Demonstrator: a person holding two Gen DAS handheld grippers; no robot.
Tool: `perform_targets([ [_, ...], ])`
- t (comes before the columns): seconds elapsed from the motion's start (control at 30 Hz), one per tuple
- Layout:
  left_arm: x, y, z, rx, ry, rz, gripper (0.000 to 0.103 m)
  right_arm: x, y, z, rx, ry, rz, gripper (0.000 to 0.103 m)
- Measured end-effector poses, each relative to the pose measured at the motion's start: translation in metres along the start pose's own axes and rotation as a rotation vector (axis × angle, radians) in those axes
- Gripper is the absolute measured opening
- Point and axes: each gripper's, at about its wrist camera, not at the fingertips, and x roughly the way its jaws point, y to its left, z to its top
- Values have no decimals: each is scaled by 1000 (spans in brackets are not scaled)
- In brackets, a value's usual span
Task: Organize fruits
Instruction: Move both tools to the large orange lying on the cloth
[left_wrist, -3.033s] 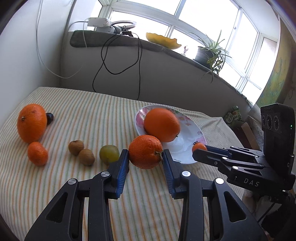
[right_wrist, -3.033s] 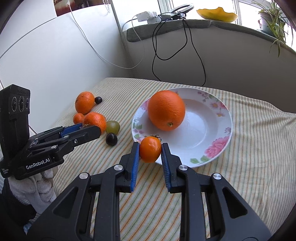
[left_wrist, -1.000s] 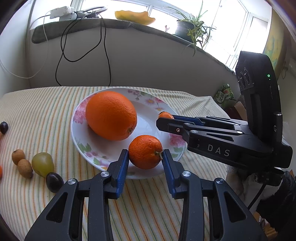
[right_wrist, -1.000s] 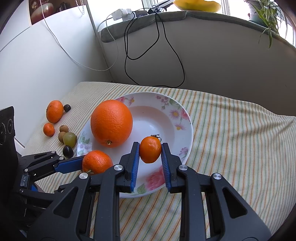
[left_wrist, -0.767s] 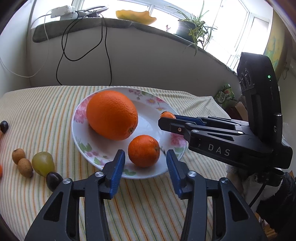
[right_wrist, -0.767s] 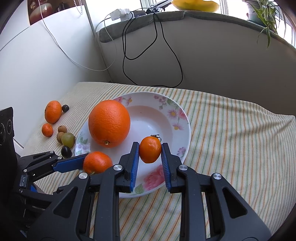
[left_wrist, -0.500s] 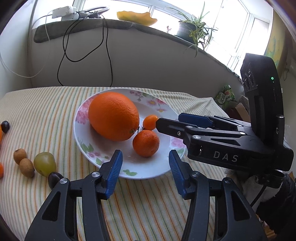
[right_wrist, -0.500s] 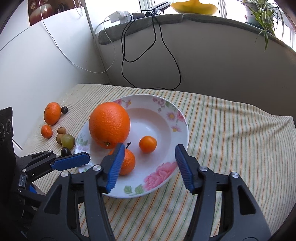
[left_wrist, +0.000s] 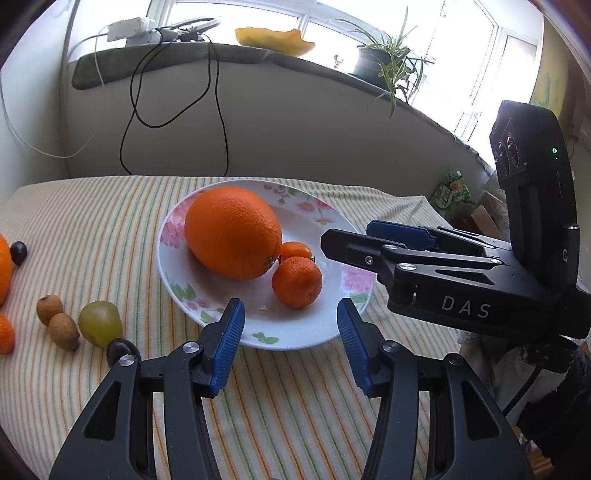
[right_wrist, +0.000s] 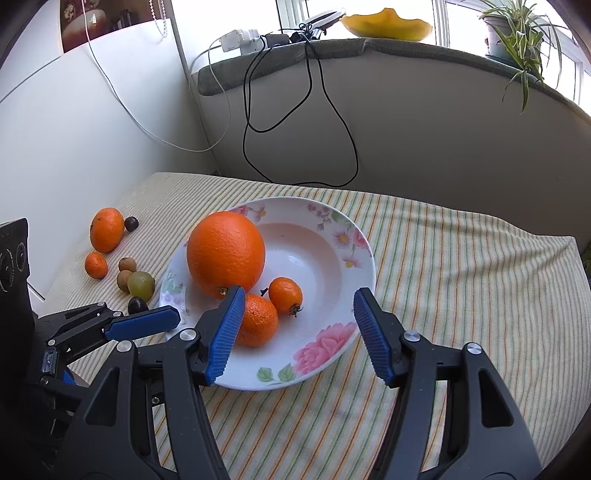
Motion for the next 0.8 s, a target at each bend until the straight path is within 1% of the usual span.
perform_targets([
  [0.23, -14, 10, -1, -8, -21, 12, 51, -13, 13, 6, -13, -26, 12, 64],
  [0.47, -37, 35, -2, -44, -57, 44, 51, -16, 41, 18, -51, -35, 50, 64],
  [0.5, -41, 39, -2, -51, -63, 50, 51, -15, 45, 20, -54, -34, 58, 65],
  [0.53, -45, 44, -2, -56, -70, 57, 51, -14, 50, 21, -58, -34, 66, 72],
  [0.57, -48, 48, -3, -61, -75, 67, 51, -14, 53, 23, -60, -36, 71, 75],
  [0.6, -51, 53, -2, -68, -81, 77, 56, -13, 58, 25, -62, -38, 77, 80],
  [0.67, -59, 63, -3, -84, -95, 93, 61, -11, 67, 27, -70, -37, 98, 80],
  [0.8, -71, 87, -7, -122, -111, 122, 61, -5, 84, 32, -82, -31, 121, 81],
])
